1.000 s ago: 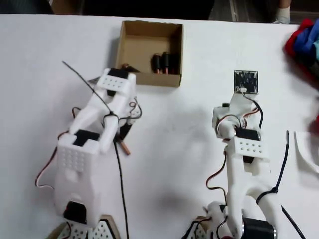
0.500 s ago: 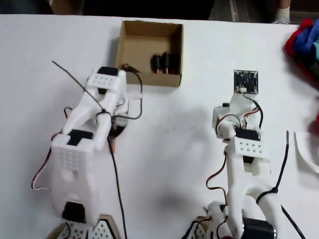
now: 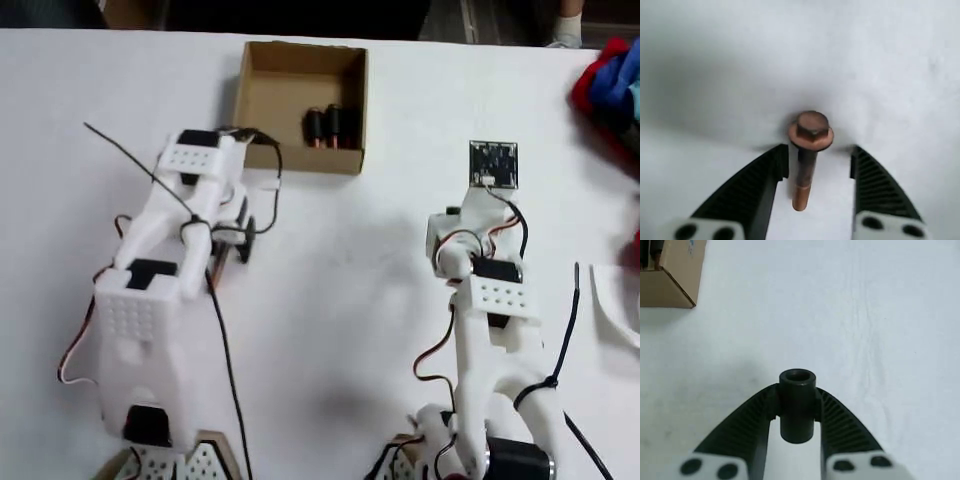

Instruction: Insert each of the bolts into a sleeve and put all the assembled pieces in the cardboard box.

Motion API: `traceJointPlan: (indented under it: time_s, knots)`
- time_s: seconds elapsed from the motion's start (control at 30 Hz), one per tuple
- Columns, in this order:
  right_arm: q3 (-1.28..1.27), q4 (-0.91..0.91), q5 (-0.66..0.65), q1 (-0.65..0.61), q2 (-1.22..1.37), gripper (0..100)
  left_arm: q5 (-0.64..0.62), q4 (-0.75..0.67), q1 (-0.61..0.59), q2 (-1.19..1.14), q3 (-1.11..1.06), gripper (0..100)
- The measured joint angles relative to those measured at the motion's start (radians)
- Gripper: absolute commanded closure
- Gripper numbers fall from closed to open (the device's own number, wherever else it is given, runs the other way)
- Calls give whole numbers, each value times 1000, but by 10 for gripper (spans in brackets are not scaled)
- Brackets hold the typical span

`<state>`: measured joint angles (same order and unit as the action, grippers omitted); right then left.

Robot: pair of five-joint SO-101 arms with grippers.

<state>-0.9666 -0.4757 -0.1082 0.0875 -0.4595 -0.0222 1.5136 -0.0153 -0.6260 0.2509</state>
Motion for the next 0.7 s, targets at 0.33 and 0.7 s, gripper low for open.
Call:
traceJointPlan:
  time_s: [0.33, 0.7]
  knots:
    - [0, 0, 0, 0, 0, 979, -37, -89, 2, 0, -2, 736]
    - [0, 0, 0, 0, 0, 979, -37, -86, -9, 0, -8, 737]
